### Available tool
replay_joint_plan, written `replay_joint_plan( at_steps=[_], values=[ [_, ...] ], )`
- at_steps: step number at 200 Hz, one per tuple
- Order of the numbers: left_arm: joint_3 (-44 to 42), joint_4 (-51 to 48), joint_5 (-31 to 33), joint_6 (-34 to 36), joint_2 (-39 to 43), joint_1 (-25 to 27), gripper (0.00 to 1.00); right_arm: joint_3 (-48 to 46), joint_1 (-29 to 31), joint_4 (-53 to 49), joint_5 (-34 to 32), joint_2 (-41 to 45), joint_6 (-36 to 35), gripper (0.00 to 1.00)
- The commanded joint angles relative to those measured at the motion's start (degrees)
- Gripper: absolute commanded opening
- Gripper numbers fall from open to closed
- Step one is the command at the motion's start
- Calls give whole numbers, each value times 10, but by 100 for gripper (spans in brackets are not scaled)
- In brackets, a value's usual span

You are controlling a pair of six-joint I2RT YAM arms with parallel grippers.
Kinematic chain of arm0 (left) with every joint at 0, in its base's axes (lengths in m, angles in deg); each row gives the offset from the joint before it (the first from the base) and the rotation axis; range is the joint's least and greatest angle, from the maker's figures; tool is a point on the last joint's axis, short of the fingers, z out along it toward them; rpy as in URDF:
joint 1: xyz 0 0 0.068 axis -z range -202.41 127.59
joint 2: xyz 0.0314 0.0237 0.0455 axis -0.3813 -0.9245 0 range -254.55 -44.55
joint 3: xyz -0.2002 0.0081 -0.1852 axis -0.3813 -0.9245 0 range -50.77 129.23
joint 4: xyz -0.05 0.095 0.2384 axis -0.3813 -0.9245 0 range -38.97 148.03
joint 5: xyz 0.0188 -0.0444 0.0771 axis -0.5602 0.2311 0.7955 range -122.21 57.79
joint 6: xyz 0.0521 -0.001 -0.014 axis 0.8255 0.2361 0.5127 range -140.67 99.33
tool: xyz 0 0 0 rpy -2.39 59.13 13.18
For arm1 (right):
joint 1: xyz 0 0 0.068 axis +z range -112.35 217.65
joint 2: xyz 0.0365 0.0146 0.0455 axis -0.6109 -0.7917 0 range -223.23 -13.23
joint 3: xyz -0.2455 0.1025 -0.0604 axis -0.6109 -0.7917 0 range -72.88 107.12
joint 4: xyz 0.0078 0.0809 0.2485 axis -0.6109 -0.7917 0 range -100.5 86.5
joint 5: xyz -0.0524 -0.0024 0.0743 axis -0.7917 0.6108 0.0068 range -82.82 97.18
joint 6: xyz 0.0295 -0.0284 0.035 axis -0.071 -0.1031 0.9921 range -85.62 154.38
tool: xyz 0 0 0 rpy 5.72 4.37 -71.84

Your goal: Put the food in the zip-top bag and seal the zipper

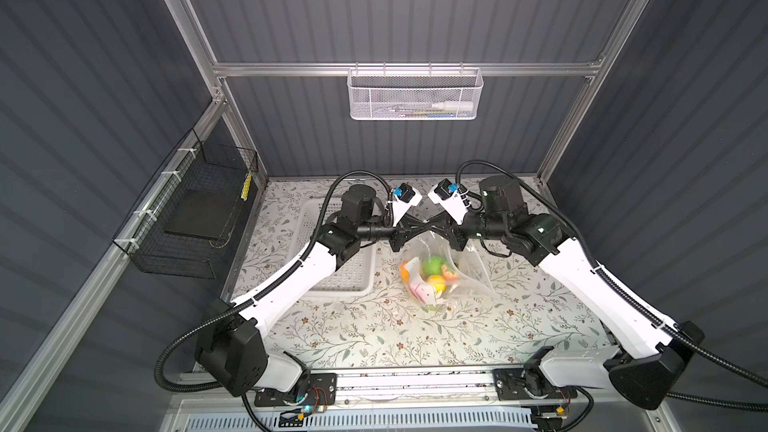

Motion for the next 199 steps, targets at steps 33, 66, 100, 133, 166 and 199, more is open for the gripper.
replay_joint_plan(
  at_steps=[33, 66, 100, 133, 166, 199],
  values=[
    [-4, 26, 63, -13, 21, -20, 0, -28, -16, -56, -15, 36, 11, 1],
    [-7, 29, 73, -14, 25, -22, 0, -31, -18, -67, -21, 41, 9, 0],
    [-16, 33, 98, -24, 29, -39, 0, -49, -20, -72, -34, 59, 12, 0],
    [-23, 41, 129, -54, 21, -71, 0, -72, -21, -76, -55, 81, 25, 0],
    [-31, 48, 168, -76, 17, -88, 0, -101, -21, -82, -58, 104, 44, 0],
    [-37, 53, 196, -93, 12, -97, 0, -132, -21, -94, -67, 140, 62, 0]
  ],
)
